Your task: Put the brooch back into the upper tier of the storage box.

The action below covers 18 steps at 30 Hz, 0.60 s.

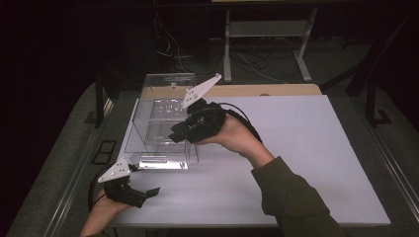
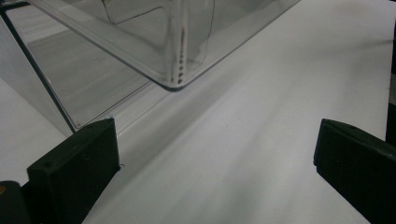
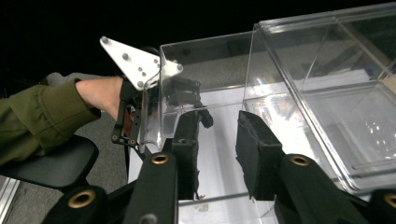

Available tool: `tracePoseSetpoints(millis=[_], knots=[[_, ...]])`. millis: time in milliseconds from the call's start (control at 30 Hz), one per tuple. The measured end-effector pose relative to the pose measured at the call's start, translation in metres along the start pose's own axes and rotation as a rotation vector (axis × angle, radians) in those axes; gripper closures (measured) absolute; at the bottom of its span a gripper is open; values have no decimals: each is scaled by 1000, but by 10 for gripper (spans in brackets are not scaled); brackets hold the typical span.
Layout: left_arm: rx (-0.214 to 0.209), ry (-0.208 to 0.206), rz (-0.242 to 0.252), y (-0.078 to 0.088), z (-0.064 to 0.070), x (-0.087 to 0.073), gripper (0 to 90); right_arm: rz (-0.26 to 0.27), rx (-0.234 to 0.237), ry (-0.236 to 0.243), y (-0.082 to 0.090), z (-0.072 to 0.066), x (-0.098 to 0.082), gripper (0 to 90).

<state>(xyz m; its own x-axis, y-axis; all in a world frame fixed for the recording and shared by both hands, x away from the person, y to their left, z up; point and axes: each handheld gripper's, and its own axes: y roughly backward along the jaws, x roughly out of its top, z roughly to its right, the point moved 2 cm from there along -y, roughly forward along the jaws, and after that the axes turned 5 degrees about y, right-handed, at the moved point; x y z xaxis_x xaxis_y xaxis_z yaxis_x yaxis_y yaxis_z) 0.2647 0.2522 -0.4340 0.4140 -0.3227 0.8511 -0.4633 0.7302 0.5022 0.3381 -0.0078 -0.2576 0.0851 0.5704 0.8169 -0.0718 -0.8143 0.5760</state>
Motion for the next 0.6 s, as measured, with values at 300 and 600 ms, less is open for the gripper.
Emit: tracePoseSetpoints(millis=[300, 600], knots=[[0, 5, -1, -1, 0, 0, 0, 61, -19, -24, 23, 0, -11, 606], [1, 5, -4, -1, 0, -1, 0, 111, -44, -40, 46, 2, -32, 538]])
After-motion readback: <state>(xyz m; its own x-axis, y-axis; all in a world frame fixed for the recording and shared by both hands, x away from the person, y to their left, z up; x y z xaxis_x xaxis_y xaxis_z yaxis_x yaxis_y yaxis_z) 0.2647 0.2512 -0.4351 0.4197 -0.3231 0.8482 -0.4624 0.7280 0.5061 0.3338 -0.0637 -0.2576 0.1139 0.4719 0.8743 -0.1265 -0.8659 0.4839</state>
